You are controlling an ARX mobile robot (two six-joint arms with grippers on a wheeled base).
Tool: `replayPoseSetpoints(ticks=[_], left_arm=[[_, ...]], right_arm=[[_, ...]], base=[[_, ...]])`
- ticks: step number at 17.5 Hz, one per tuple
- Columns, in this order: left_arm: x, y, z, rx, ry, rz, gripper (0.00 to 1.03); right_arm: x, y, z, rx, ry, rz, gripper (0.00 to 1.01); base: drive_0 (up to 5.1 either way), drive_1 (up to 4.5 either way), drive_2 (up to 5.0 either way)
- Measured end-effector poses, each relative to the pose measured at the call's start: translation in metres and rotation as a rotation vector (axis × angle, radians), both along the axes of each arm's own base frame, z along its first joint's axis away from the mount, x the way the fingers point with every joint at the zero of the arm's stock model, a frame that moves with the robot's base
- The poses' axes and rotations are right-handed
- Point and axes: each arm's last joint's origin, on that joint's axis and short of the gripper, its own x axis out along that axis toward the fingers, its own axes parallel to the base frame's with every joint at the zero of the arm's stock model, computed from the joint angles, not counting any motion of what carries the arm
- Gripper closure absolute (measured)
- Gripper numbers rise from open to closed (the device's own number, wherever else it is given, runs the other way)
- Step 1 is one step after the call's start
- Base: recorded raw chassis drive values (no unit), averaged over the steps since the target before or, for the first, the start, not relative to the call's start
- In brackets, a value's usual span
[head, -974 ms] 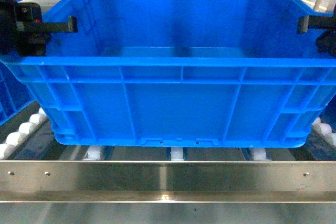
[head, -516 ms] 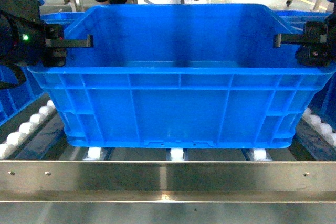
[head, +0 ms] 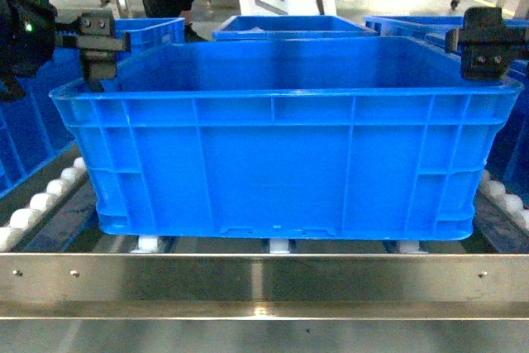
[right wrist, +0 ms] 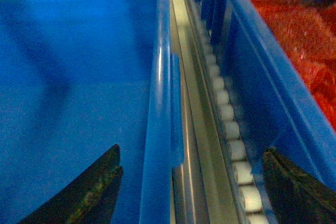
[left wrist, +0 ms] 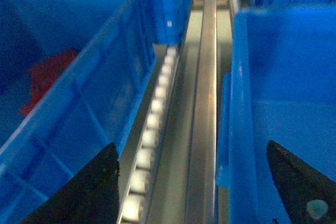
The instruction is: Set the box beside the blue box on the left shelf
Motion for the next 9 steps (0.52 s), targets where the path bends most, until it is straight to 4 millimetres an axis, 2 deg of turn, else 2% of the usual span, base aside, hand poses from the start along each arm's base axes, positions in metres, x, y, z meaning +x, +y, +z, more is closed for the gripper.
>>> replayPoseSetpoints(ticks=[2, 3, 9], left_arm=[[-0.005, -0.001, 0.018, -0.017, -0.128, 0.006, 0.03], [-0.006, -0.001, 0.021, -0.019, -0.139, 0.006, 0.03], [-0.008, -0.002, 0.025, -0.032, -0.149, 0.008, 0.05]], right_arm=[[-0.003, 0.0, 0.022, 0.038, -0.124, -0.003, 0.05], [-0.004, 0.0, 0.025, 0.042, -0.132, -0.004, 0.02], [-0.006, -0.001, 0.027, 0.045, -0.134, -0.005, 0.03]], base=[[0.0, 0.0, 0.0], [0.0, 0.0, 0.0], [0.0, 0.0, 0.0]])
